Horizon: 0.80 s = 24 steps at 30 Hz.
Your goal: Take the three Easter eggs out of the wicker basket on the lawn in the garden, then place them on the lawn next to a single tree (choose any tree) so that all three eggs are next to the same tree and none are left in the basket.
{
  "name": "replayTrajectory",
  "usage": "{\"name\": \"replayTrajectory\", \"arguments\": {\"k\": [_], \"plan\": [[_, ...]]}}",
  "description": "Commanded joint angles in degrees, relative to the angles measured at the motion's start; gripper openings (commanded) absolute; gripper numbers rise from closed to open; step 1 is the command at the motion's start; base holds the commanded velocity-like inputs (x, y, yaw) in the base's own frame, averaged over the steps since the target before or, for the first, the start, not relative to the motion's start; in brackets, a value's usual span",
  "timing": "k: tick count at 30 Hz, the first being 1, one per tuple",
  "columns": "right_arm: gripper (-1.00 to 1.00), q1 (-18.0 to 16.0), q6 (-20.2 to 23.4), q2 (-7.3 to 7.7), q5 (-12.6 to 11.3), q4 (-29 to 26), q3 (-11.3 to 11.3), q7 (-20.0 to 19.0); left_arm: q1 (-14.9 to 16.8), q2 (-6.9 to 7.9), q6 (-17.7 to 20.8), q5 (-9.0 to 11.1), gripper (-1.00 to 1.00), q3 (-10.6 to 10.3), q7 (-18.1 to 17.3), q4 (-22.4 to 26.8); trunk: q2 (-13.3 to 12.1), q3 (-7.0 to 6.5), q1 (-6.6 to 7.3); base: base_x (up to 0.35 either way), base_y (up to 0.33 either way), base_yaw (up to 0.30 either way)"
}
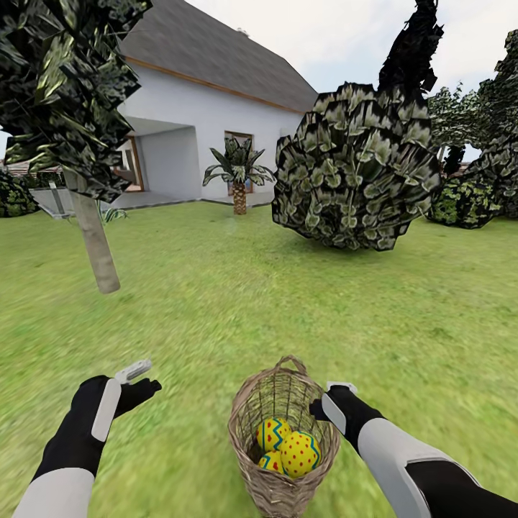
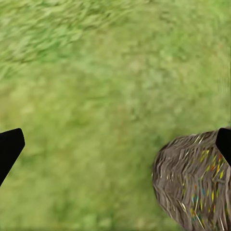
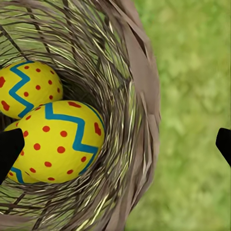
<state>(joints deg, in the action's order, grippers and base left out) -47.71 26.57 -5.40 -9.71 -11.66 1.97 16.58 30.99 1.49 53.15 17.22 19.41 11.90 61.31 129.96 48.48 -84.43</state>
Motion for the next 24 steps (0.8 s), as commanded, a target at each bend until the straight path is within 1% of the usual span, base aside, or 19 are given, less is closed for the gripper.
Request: {"name": "replayTrajectory", "arguments": {"k": [1,14,17,21,24], "plan": [[1.00,-0.02,0.24,0.01,-0.57,-0.11,0.23,0.38,0.03,0.00,0.20,0.62,1.00,0.01,0.49,0.06,0.44,0.24,-0.22,0.000,0.000,0.000],[1.00,-0.02,0.27,0.10,-0.57,-0.11,0.23,0.38,0.03,0.22,0.20,0.62,1.00,0.12,0.49,0.11,5.66,2.58,-3.07,0.000,0.000,0.000],[1.00,-0.02,0.29,0.32,-0.52,-0.11,0.23,0.31,0.03,0.26,0.20,0.55,1.00,0.23,0.49,0.08,6.86,3.12,-3.73,0.000,0.000,0.000],[1.00,-0.02,0.28,0.58,-0.54,-0.11,0.23,0.30,0.03,0.27,0.20,0.59,1.00,2.13,0.45,0.09,8.46,3.83,-4.61,0.000,0.000,0.000],[1.00,-0.02,0.31,0.75,-0.53,-0.11,0.27,0.30,0.03,0.25,0.20,0.61,1.00,3.16,0.42,0.10,8.46,3.83,-4.61,0.000,0.000,0.000]]}}
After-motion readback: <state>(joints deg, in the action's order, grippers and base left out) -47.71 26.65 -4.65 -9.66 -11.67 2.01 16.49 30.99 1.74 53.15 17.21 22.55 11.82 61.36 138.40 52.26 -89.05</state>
